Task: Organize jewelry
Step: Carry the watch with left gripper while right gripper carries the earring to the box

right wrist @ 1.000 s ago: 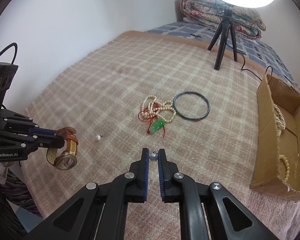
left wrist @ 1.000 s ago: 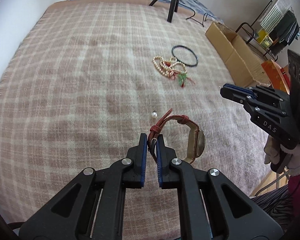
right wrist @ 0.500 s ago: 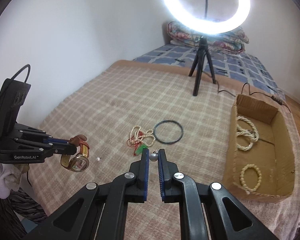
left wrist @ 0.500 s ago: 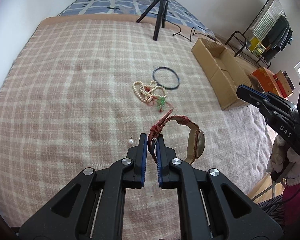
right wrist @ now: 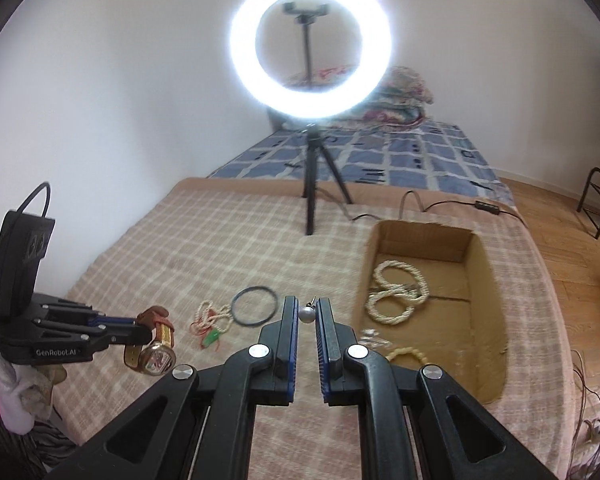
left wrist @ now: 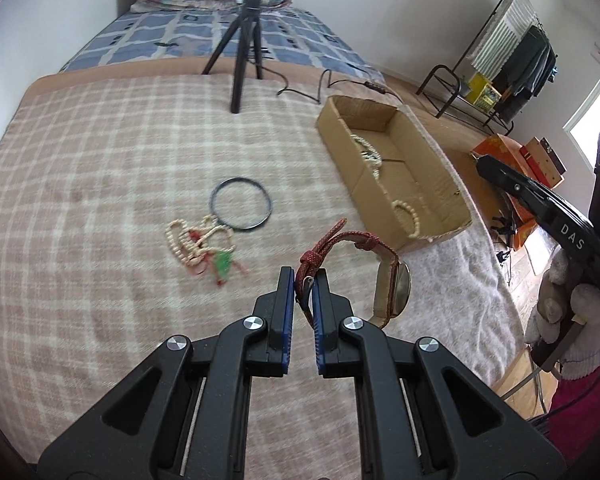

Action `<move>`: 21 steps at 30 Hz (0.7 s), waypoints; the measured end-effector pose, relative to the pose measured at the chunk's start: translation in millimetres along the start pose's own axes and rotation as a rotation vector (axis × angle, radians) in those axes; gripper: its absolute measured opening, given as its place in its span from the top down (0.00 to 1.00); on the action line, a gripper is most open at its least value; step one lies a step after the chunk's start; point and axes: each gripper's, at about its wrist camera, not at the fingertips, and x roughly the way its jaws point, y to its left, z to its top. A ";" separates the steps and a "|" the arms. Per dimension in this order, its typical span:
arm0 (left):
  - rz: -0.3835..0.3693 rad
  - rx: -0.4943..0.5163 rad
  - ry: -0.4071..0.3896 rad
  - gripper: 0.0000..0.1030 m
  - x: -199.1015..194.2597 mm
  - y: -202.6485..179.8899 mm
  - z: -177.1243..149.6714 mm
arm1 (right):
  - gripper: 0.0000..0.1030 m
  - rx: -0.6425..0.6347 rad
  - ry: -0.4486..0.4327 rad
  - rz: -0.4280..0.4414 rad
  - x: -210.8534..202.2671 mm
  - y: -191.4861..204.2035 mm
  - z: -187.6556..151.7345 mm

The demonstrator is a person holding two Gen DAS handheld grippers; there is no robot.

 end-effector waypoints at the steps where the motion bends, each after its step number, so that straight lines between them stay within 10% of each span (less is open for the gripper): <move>1: -0.007 0.001 0.000 0.94 4.0 -5.0 3.3 | 0.94 0.016 -0.007 -0.008 -1.7 -8.6 1.9; 21: -0.042 0.084 0.029 0.94 91.0 -91.2 53.2 | 0.94 0.107 -0.007 -0.120 43.7 -105.6 28.7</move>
